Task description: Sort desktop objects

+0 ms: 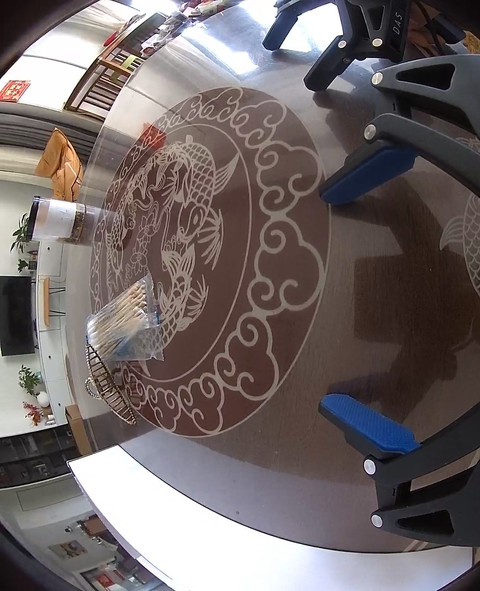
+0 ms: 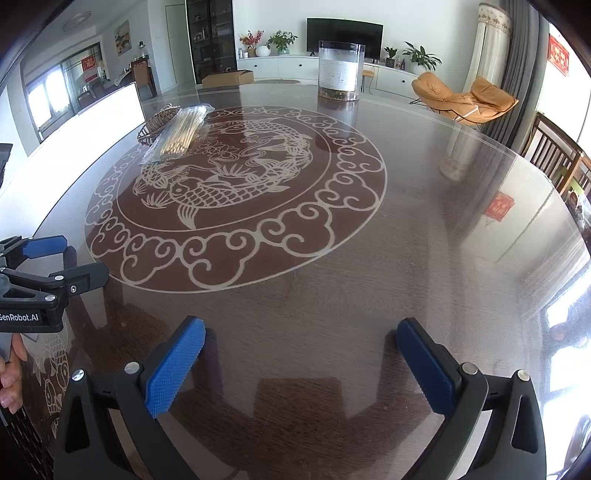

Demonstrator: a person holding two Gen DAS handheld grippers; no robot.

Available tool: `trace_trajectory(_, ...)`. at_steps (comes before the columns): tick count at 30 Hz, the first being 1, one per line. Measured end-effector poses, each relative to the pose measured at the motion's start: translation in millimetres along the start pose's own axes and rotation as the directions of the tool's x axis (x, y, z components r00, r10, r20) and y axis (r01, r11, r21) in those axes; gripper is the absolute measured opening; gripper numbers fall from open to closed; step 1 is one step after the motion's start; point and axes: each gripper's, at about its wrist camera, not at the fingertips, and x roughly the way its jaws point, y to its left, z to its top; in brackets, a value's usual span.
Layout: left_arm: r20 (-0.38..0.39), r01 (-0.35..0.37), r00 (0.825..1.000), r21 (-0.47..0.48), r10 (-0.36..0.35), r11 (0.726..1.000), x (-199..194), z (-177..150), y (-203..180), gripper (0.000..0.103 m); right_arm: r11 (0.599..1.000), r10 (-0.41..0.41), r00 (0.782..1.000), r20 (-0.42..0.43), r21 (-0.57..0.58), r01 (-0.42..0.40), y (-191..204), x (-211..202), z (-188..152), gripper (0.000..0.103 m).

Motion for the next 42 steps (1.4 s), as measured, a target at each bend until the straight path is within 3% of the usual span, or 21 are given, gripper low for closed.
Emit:
trace_trajectory(31,-0.007,0.004,1.0,0.008,-0.004,1.0,4,1,-2,0.103,1.0,-0.002,1.0,-0.001,0.003,0.002,0,0,0,0.103)
trace_trajectory(38,-0.031,0.03,0.999,0.049,-0.029,0.998,3,0,3,0.103,1.0,-0.003,1.0,-0.001,0.003,0.003,0,0,1,0.103)
trace_trajectory(42,-0.042,0.005,0.999,-0.001,-0.005,1.0,4,1,17,0.103,1.0,-0.003,1.0,-0.001,0.004,0.003,0,1,1,0.103)
